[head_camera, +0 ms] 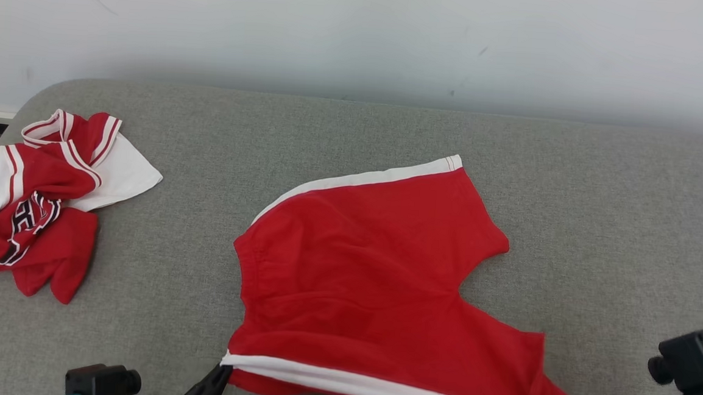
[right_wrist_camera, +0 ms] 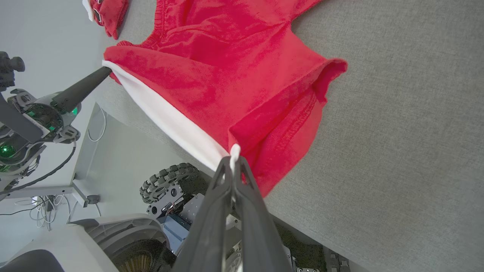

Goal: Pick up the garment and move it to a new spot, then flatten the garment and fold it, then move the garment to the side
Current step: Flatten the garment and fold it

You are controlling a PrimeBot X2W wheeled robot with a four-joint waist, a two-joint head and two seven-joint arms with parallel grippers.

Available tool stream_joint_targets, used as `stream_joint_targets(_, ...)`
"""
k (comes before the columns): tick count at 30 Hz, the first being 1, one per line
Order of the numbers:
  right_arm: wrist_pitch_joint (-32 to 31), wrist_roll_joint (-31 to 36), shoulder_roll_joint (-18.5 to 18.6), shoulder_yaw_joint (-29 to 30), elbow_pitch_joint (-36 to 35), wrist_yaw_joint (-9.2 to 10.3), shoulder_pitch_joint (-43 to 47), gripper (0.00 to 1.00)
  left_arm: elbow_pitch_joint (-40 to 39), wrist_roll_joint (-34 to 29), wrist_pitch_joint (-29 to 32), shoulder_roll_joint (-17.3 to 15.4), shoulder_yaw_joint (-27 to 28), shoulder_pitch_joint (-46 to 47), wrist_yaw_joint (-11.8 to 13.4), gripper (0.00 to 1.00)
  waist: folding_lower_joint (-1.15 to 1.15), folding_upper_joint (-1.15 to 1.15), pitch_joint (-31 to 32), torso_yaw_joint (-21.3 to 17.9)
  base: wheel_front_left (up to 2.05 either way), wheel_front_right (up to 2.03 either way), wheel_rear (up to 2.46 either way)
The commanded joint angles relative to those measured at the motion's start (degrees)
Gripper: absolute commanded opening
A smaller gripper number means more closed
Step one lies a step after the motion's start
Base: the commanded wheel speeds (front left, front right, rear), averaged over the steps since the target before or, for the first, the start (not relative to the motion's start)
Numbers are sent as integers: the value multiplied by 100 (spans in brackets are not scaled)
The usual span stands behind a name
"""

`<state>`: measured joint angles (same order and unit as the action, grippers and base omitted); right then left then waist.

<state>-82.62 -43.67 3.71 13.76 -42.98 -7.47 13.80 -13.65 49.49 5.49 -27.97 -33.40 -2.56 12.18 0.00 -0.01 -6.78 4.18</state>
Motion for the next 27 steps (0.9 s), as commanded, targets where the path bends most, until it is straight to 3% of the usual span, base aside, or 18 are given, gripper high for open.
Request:
stream_joint_targets(1,10,46,48,17,20,-4,-150,0,-39,49,-36,-14,60,-15,37,0,0,1,-6,2,0,0,0)
stream_joint_targets(15,608,600,662,-754,1679,-2,-2341,0,515,-83,81,623,-86,1246,-144,0,0,1,-418,224,0,0,0)
stream_joint_targets(21,1147,944,1011,-1144,2557,-2,-3362,0,1047,-91,1,1038,-51,2003,-236,0,0,1,-814,462,0,0,0)
stream_joint_targets(27,1685,1025,1184,-1440,3433,-2,-4272,0,1679,-90,-192,1354,119,2560,-175,0,0,1,-1123,627,0,0,0)
